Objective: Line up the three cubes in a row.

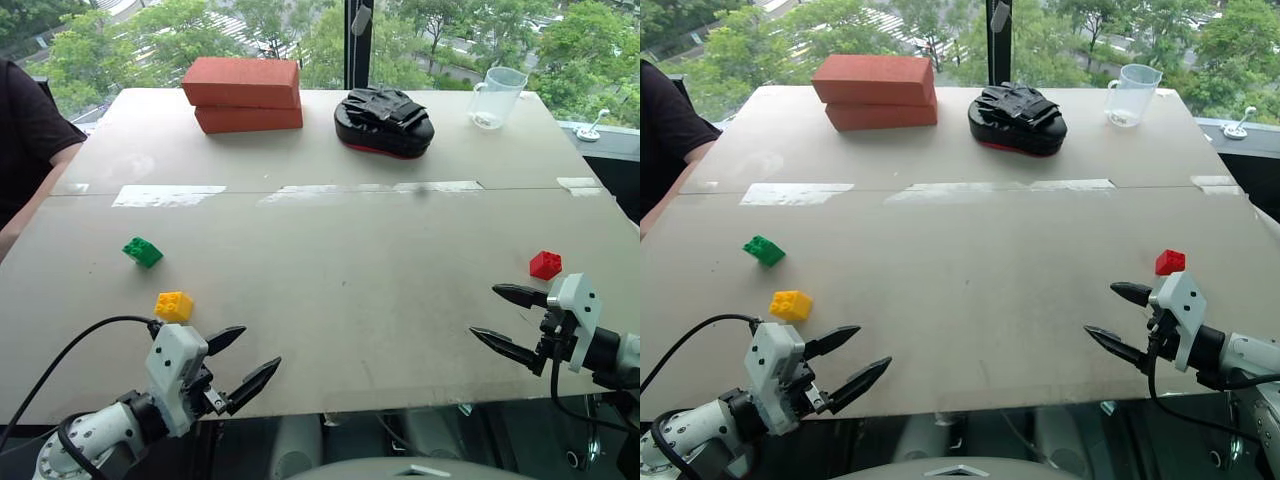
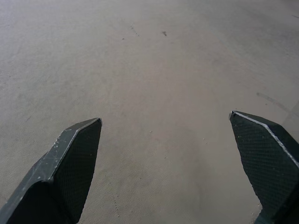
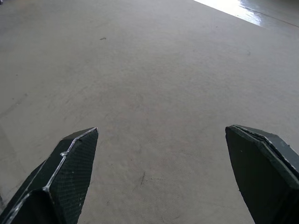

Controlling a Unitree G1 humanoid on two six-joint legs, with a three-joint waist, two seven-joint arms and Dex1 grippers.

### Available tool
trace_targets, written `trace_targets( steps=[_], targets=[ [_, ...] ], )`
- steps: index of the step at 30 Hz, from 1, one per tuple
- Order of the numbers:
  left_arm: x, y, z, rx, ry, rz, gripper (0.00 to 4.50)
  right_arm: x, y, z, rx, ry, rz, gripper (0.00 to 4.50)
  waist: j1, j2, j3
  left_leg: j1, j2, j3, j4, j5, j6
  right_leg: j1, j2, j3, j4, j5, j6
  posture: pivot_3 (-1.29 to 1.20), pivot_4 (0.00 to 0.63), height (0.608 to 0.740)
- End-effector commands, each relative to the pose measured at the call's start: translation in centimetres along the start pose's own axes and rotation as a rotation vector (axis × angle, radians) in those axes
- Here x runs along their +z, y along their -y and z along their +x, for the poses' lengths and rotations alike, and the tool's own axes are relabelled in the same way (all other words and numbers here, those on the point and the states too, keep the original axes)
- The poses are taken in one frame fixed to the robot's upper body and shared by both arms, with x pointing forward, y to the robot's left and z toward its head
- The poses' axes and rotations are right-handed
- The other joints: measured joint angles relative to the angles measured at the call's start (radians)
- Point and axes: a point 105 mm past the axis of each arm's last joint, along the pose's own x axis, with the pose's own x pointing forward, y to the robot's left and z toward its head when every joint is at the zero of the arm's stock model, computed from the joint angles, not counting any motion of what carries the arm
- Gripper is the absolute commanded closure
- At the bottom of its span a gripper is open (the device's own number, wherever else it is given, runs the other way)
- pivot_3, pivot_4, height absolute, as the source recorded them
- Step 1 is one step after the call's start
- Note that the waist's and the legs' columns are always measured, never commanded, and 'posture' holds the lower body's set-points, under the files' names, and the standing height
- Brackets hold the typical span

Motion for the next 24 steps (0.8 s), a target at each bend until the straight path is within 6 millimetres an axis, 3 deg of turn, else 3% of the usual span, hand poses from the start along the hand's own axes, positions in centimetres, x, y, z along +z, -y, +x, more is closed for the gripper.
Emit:
trace_targets(
  steps=[1, 7, 10, 12, 17, 24],
  targets=[
    [1.9, -0.3, 0.9, 0.02, 0.097, 0.003, 0.03, 0.8, 0.6, 0.3, -0.033, 0.037, -0.038, 0.0, 0.0, 0.0, 0.0, 0.0, 0.0, 0.0, 0.0, 0.0, 0.0, 0.0, 0.0, 0.0, 0.0, 0.0, 0.0, 0.0, 0.15, 0.74],
    [6.8, -1.6, 3.9, 0.065, 0.299, -0.092, 0.03, 2.7, 3.5, 1.6, -0.284, 0.13, -0.062, 0.0, 0.01, 0.001, 0.0, 0.0, 0.0, -0.001, 0.003, 0.0, 0.0, 0.001, 0.001, 0.0, 0.001, 0.0, 0.001, 0.0, 0.15, 0.74],
    [9.1, -0.7, 5.2, -0.036, 0.326, -0.043, 0.03, 3.8, 7.4, 0.8, -0.576, 0.065, -0.11, 0.0, 0.004, 0.001, 0.0, 0.0, -0.001, 0.001, 0.003, 0.001, 0.001, 0.002, 0.001, 0.003, 0.002, 0.002, -0.001, 0.0, 0.15, 0.74],
    [10.0, 0.8, 5.7, -0.155, 0.292, 0.068, 0.03, 4.0, 9.1, 0.0, -0.656, 0.022, -0.061, 0.0, 0.003, 0.001, 0.0, 0.0, -0.003, 0.001, 0.004, 0.001, 0.001, 0.002, 0.002, 0.003, 0.003, 0.003, -0.003, 0.0, 0.15, 0.74],
    [11.5, 3.5, 6.0, -0.411, 0.235, 0.218, 0.03, 3.0, 12.7, -3.1, -0.89, -0.15, 0.091, 0.0, 0.009, 0.002, 0.0, -0.001, -0.003, 0.003, 0.0, 0.0, 0.0, 0.001, 0.004, 0.002, 0.003, 0.003, -0.004, 0.0, 0.15, 0.74],
    [11.6, 4.8, 6.3, -0.569, 0.185, 0.302, 0.03, 1.6, 13.8, -3.8, -0.98, -0.239, 0.378, 0.0, -0.002, 0.002, 0.001, -0.001, -0.003, 0.004, -0.001, 0.0, 0.001, 0.0, 0.005, 0.004, 0.002, 0.002, -0.004, 0.0, 0.15, 0.74]
  ],
)
